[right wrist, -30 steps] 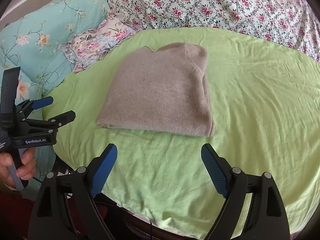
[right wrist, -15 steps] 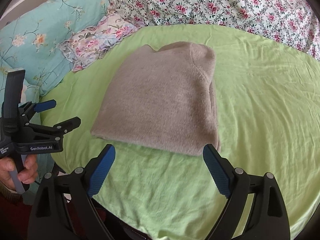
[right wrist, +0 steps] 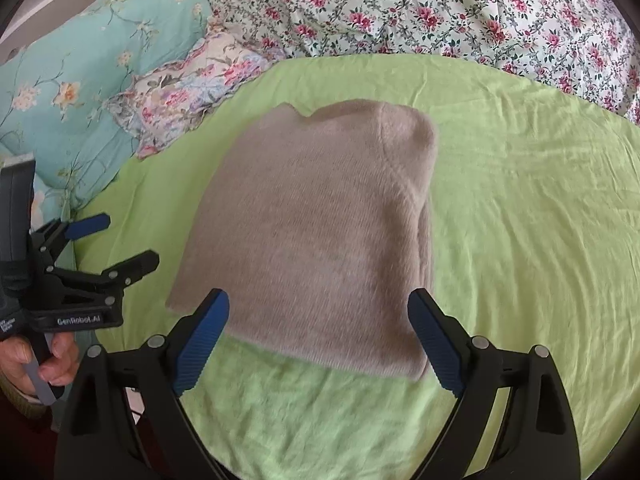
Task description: Fold small clothes
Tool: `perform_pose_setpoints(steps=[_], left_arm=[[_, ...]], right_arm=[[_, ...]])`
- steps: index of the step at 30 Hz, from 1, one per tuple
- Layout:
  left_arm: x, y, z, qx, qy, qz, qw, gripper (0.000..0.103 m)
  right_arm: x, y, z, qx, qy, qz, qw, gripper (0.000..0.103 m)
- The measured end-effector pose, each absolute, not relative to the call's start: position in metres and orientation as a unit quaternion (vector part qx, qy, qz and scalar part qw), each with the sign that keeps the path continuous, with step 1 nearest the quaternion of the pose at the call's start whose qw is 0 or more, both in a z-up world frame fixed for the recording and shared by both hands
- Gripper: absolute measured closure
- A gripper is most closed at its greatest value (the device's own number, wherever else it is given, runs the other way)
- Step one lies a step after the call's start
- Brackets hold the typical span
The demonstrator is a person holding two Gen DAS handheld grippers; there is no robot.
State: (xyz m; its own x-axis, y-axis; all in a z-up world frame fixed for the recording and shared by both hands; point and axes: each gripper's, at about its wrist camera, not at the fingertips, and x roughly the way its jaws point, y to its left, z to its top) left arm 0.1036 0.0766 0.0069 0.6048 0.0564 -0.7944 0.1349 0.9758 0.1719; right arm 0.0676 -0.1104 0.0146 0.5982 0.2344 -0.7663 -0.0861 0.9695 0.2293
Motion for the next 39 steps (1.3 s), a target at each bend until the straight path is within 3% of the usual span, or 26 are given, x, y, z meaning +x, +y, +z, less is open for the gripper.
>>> perform_pose_setpoints(steps=[13, 39], left_arm=[[0.14, 0.073, 0.013, 0.113, 0.443, -0.011, 0.89, 0.001], [0.131, 0.056, 0.016, 0.132, 0.44, -0.019, 0.888, 0.001]], right_arm=[[0.119, -0.126, 0.026, 0.096, 0.434, 0.077, 0.892, 0.012], [0.095, -0.125, 0.019, 0.09, 0.446, 0.067, 0.888, 0.006]])
